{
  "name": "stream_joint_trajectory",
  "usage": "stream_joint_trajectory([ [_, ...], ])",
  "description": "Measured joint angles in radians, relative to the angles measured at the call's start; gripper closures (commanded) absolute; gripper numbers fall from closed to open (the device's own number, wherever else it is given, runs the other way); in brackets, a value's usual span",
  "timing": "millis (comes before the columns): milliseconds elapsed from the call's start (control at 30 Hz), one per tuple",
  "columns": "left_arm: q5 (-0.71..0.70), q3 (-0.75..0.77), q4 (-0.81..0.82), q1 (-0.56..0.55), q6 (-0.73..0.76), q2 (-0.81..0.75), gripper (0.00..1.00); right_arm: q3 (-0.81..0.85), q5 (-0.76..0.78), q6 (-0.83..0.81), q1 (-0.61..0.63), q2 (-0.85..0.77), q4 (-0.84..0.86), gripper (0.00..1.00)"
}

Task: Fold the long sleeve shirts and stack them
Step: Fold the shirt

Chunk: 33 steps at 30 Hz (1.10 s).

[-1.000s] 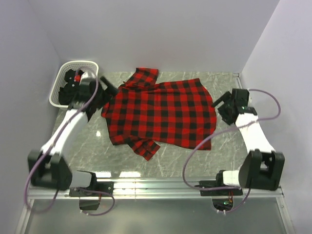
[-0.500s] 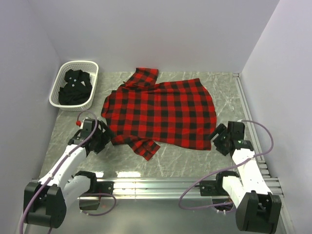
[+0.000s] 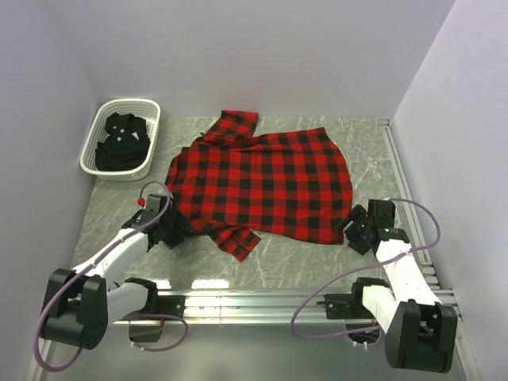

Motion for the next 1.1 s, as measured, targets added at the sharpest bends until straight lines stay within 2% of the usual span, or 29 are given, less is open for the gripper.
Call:
stream_joint_trajectory([
  [33, 0.002, 0.000, 0.002, -0.003, 0.000, 0.003, 0.50, -0.002, -0.002, 0.000, 0.000, 0.006, 0.001, 0.24],
  [100, 0.004, 0.000, 0.005, -0.006, -0.002, 0.009, 0.58, -0.003, -0.003, 0.000, 0.000, 0.017, 0.003, 0.24],
  [133, 0.006, 0.000, 0.005, -0.008, -0.002, 0.010, 0.69, -0.003, -0.004, 0.000, 0.000, 0.023, 0.005, 0.24],
  [300, 0.015, 0.003, 0.000, -0.018, -0.001, 0.010, 0.97, -0.003, -0.001, 0.000, 0.000, 0.063, 0.011, 0.28],
  [333, 0.018, 0.007, -0.006, -0.020, 0.001, 0.009, 0.99, -0.003, -0.001, -0.001, 0.000, 0.070, 0.012, 0.30],
  [467, 0.022, 0.036, -0.035, -0.022, 0.001, -0.013, 0.99, -0.006, -0.001, 0.000, 0.000, 0.090, 0.026, 0.37],
  [567, 0.022, 0.068, -0.063, -0.023, 0.001, -0.042, 1.00, -0.008, -0.002, 0.000, 0.000, 0.099, 0.029, 0.39],
  [1100, 0.040, 0.182, -0.177, -0.023, 0.021, -0.097, 1.00, 0.024, 0.058, 0.006, 0.086, 0.154, 0.015, 0.39],
])
